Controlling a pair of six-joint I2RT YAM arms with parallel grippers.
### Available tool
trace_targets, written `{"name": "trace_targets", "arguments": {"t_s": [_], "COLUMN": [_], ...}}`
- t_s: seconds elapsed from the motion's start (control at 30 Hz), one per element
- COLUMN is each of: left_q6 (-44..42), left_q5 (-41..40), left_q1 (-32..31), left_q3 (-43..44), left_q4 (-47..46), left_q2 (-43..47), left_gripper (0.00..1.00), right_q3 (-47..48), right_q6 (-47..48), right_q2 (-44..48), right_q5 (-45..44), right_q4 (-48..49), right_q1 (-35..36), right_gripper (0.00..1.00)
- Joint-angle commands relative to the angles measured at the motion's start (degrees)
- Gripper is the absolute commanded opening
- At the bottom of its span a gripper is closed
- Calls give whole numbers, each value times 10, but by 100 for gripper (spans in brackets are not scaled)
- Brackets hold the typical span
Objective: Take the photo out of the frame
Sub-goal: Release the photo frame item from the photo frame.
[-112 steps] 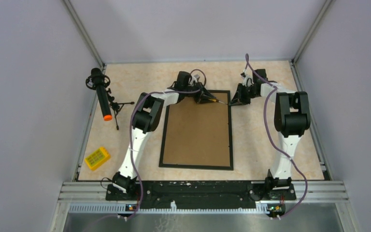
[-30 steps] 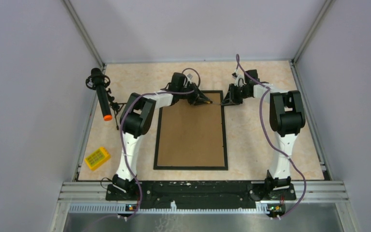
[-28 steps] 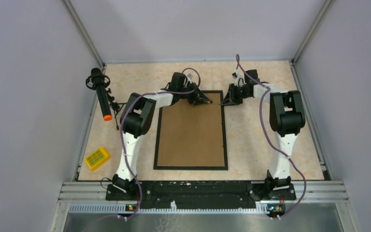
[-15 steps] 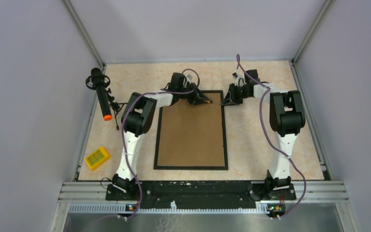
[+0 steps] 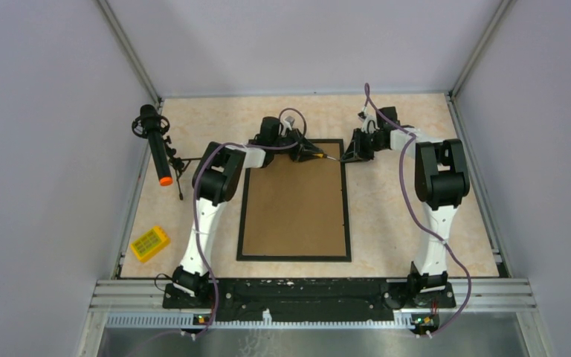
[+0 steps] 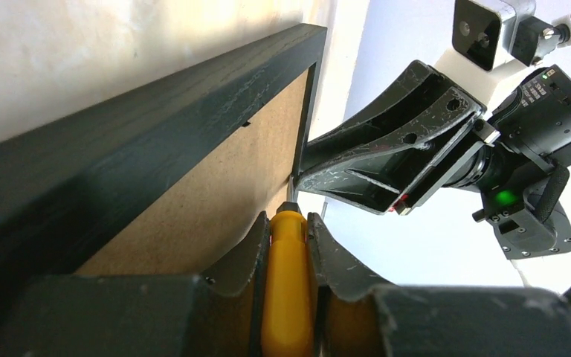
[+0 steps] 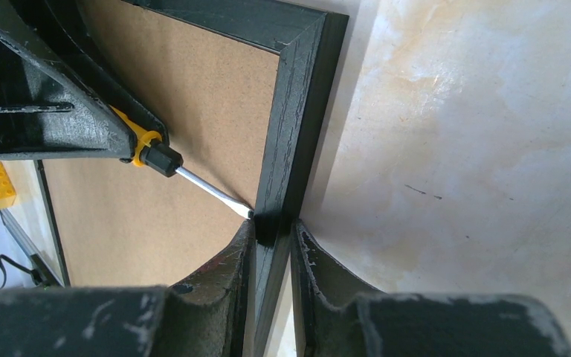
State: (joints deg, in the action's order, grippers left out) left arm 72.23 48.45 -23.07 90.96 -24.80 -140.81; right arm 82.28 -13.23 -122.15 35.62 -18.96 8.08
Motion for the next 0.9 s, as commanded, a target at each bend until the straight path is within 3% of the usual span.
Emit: {"name": "trace_targets", "arguments": {"t_s": [0.0, 0.17, 0.3, 0.87], "left_q6": [-39, -151, -196, -264], "left_q5": [-44, -107, -137, -182], "left_q1": [-55, -74, -104, -193], "left_q3": [4, 34, 53, 122], "left_q4": [57, 183, 223, 296], "left_q2": [-36, 52, 91, 84], "left_gripper": [0, 0, 0, 0], "right_q3": [-27, -25, -23, -28], "right_q6": [21, 18, 15, 10], "right_q2": [-70, -72, -74, -63], "right_q5": [-64, -63, -65, -80], "right_q4": [-29, -28, -29, -22], "right_q1": [30, 31, 31, 29], "right_gripper": [0, 0, 0, 0]}}
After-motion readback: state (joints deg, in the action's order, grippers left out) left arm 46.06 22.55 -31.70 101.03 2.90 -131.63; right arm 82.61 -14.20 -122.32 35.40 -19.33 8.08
